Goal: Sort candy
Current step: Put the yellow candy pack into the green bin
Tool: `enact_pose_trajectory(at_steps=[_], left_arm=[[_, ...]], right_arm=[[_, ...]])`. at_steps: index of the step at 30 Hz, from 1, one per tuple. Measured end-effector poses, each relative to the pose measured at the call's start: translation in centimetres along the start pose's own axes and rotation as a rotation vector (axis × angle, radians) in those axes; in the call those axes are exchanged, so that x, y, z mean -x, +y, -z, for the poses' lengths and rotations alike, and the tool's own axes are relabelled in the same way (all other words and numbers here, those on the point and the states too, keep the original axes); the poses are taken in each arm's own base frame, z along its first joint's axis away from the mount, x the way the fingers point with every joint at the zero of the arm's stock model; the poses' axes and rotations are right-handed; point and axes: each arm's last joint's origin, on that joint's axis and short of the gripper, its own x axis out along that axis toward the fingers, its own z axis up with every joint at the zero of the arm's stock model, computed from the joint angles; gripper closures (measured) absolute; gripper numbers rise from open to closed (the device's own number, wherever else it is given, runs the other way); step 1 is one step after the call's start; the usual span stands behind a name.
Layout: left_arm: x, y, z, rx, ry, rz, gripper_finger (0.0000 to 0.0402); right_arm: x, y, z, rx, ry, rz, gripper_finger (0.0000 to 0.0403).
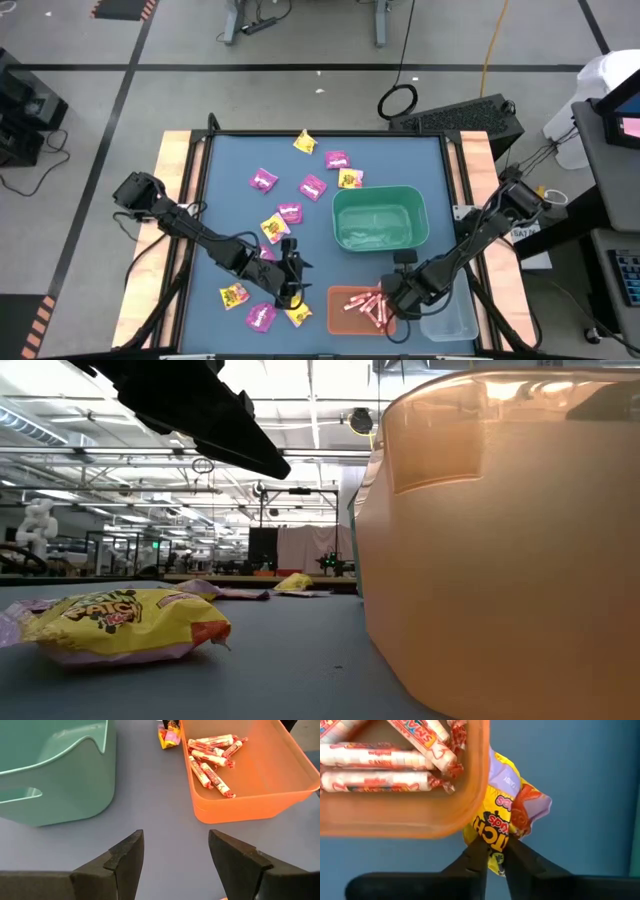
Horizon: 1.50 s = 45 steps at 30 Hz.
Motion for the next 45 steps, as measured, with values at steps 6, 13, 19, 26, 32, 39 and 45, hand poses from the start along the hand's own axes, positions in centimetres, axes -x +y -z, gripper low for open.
enact_pose_trajectory(at_steps=[6,13,19,26,32,39,45], left_arm=[[0.0,0.0,0.0,-0.006,0.0,0.0,0.0173],[0.0,0.0,0.0,-0.007,0.0,0.0,0.0173],[0.0,0.0,0.0,-0.006,0.0,-0.001,0.0173],[0.0,0.0,0.0,0.003,-0.001,0.0,0.0173],[0.0,0.1,0.0,0.004,-0.001,-0.002,0.0173],[0.0,0.0,0.0,0.003,0.0,0.0,0.0173],[0.0,0.1,0.3,-0.006,0.027,-0.006,0.0173]], right_arm=[[1.0,-0.8,0.5,-0.036,0.051,0.009,0.0375],[3.4,-1.8,0.7,-0.075,0.011,-0.017,0.0378],[6.1,-2.6,1.0,-0.126,-0.063,-0.083,0.0378],[8.9,-4.2,0.8,-0.104,-0.327,0.021,0.0378],[11.0,-5.9,-0.3,-0.087,-0.568,0.141,0.0378],[12.1,-8.5,-2.4,-0.033,-0.738,0.49,0.0378],[9.5,-11.0,-3.6,-0.082,-0.689,0.525,0.0378]])
